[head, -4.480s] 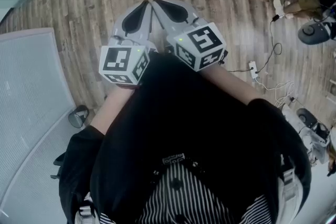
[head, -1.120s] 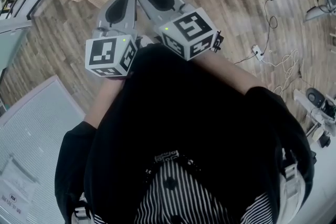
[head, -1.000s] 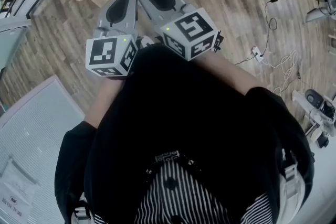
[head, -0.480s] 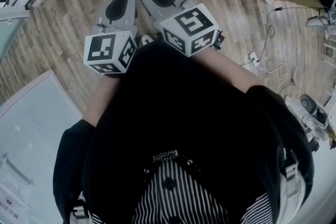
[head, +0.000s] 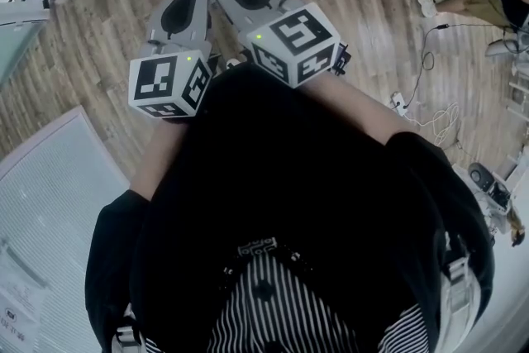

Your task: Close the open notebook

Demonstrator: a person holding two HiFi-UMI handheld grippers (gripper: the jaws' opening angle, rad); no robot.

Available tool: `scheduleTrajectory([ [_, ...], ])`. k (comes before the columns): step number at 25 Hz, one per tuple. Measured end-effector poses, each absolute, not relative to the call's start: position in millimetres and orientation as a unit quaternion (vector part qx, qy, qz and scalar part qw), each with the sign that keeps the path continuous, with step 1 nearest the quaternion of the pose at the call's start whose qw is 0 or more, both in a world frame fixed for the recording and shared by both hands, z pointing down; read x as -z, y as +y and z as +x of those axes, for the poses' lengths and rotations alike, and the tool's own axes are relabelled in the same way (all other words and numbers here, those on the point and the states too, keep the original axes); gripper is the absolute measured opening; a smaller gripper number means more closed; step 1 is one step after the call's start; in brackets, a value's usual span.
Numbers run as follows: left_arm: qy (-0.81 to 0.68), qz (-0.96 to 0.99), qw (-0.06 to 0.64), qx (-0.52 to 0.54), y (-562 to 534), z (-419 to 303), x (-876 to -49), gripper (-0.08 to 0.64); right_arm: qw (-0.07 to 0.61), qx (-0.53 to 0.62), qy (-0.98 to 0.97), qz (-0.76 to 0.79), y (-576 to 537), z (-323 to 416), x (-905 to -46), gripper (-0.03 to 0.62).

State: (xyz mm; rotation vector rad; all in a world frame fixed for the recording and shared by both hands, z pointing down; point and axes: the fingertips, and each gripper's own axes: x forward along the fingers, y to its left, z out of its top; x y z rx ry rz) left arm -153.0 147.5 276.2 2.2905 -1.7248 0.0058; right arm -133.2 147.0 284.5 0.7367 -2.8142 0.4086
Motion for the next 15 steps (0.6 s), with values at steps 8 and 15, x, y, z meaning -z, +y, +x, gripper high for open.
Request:
scheduleTrajectory([
  [8, -0.610, 0.780, 0.141, -0.005, 97, -174, -282, -0.002, 0.108, -0.139, -0.956, 0.233, 95, -154, -290, 0.002],
  [15, -0.621, 0.770, 0.148, -0.006, 32, -193, -288, -0.001, 0.115, -0.148, -0.956, 0.225, 30, -173, -295, 0.002],
])
